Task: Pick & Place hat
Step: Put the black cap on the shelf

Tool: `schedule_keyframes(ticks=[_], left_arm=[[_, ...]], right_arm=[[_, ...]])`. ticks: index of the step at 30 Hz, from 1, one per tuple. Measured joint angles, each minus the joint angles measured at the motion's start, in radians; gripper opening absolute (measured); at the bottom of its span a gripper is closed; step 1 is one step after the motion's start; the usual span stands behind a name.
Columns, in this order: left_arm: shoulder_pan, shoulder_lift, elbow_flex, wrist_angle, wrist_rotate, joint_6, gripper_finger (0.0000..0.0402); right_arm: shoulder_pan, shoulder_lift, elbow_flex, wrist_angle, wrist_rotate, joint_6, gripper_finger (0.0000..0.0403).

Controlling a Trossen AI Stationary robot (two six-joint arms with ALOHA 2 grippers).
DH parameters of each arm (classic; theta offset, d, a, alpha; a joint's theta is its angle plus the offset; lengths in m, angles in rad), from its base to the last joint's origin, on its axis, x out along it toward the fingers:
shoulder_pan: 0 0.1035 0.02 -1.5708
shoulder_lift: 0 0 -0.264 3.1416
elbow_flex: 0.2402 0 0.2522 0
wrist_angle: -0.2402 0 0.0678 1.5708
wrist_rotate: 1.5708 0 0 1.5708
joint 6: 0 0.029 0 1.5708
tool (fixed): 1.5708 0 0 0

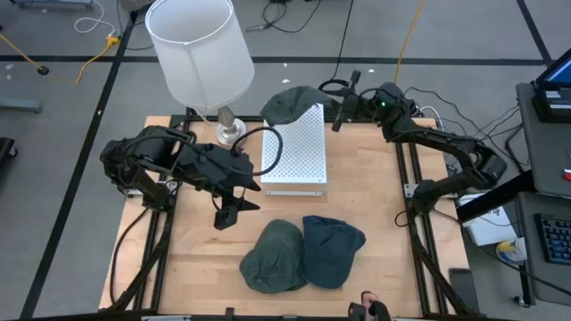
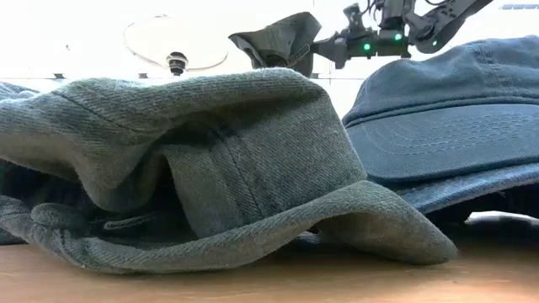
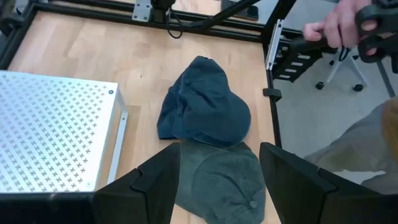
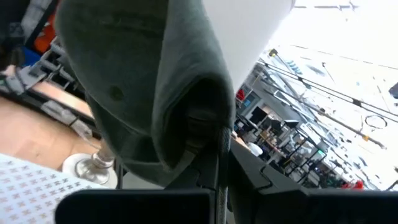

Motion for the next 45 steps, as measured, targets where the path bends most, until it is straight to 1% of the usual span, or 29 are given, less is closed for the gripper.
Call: schedule_keyframes(ticks=[3,9,23,33,37,45], left_arm=[[0.002,0.000,0.000,0.000,0.000,0.040,0.0225],[0.020,0.000,0.000,-0.001,0.000,0.051,0.0225],[0.032,0.000,0.000,-0.004,-0.004,0.073,0.0225],[0.032,0.000,0.000,-0.004,-0.016,0.078,0.0225],[0.032,0.000,0.000,-0.004,-0.017,0.081,0.0225],[0.032,0.000,0.000,-0.004,-0.017,0.080,0.0225]], right_arm=[[-0.026,0.037,0.000,0.070,-0.040,0.056,0.0005],[-0.036,0.084,0.000,0.144,-0.043,0.109,0.0005],[-0.036,0.162,-0.002,0.113,-0.041,0.109,0.0005],[-0.036,0.175,-0.100,0.133,-0.040,0.073,0.0008],[-0.036,0.176,-0.120,0.155,-0.040,0.049,0.0028],[-0.036,0.176,-0.121,0.063,-0.044,0.057,0.0115]])
